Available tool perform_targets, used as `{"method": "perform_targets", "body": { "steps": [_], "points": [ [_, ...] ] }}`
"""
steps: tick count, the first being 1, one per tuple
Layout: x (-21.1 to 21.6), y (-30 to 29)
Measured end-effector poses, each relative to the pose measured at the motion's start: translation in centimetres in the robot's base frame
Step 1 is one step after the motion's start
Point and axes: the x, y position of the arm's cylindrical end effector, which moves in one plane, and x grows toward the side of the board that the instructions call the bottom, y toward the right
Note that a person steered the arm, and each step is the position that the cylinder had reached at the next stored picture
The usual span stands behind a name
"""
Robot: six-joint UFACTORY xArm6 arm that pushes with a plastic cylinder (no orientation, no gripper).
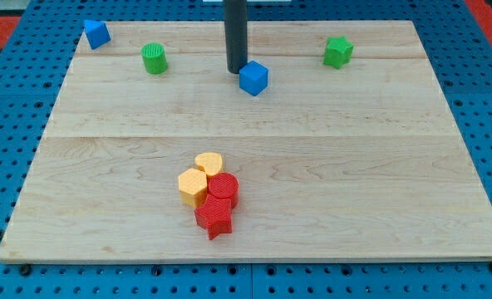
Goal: Move green star towards center
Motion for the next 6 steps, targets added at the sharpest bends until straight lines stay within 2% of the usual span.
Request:
{"method": "perform_targets", "body": {
  "steps": [1, 2, 3, 4, 5, 6],
  "points": [
    [-2.2, 2.0],
    [1.0, 3.5],
    [2.8, 2.4],
    [0.5, 4.2],
    [-4.8, 10.8],
    [-5.7, 17.1]
  ]
}}
